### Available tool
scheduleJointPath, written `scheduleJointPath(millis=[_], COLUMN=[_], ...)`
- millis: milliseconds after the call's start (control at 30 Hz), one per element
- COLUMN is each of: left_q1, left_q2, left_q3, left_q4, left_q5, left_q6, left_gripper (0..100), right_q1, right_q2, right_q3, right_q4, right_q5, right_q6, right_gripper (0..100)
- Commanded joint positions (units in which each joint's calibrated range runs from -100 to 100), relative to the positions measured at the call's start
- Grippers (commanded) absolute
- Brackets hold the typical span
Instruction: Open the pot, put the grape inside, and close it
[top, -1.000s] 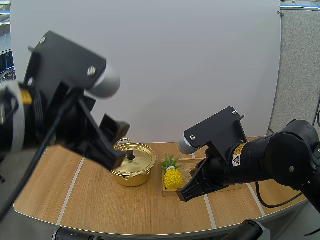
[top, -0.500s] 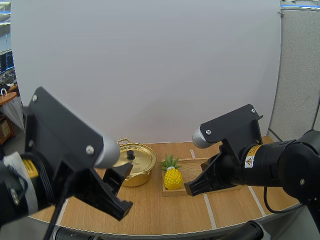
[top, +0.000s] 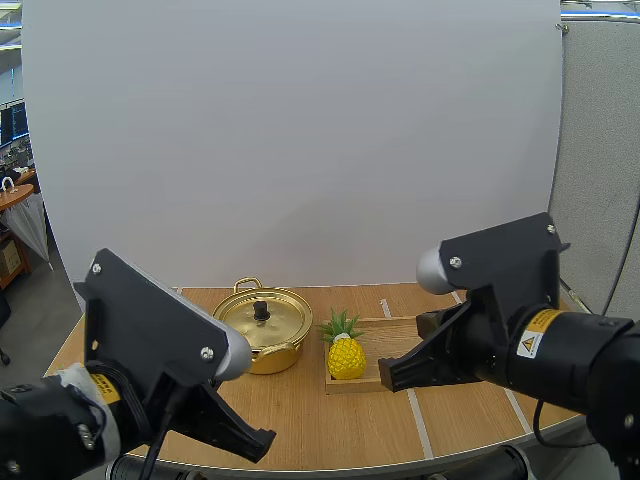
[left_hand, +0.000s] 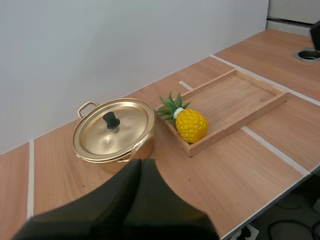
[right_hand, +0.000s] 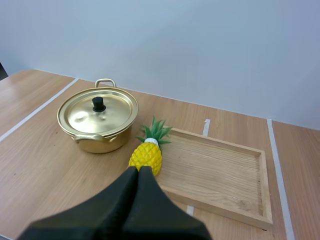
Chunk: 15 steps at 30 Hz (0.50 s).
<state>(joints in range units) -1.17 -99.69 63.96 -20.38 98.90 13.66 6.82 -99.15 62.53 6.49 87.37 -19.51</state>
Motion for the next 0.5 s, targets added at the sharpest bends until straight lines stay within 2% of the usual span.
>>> scheduleJointPath(millis=[0,133,367,467], left_q1=[0.47,0.47,0.47,0.47], left_q2=[-0.31,-0.31,-0.31,-0.31], left_q3=[0.80,4.69,18.01,23.55], left_q4=[-0.05,-0.17,-0.17,-0.45], left_q5=[-11.62,-34.49,-70.25,-82.41], left_q6=[-1.33,-1.33,-1.33,-1.33], left_gripper=[0,0,0,0], right_q1=[-0.86,-0.86,-0.86,-0.86], right_q2=[-0.85,-0.85,-0.85,-0.85], right_q3=[1.58,5.21,16.00,20.63], right_q4=[1.48,1.80,1.80,1.69], right_q5=[-6.30,-18.08,-50.85,-60.67], right_q6=[-0.75,-0.95,-1.69,-1.69], right_gripper=[0,0,0,0])
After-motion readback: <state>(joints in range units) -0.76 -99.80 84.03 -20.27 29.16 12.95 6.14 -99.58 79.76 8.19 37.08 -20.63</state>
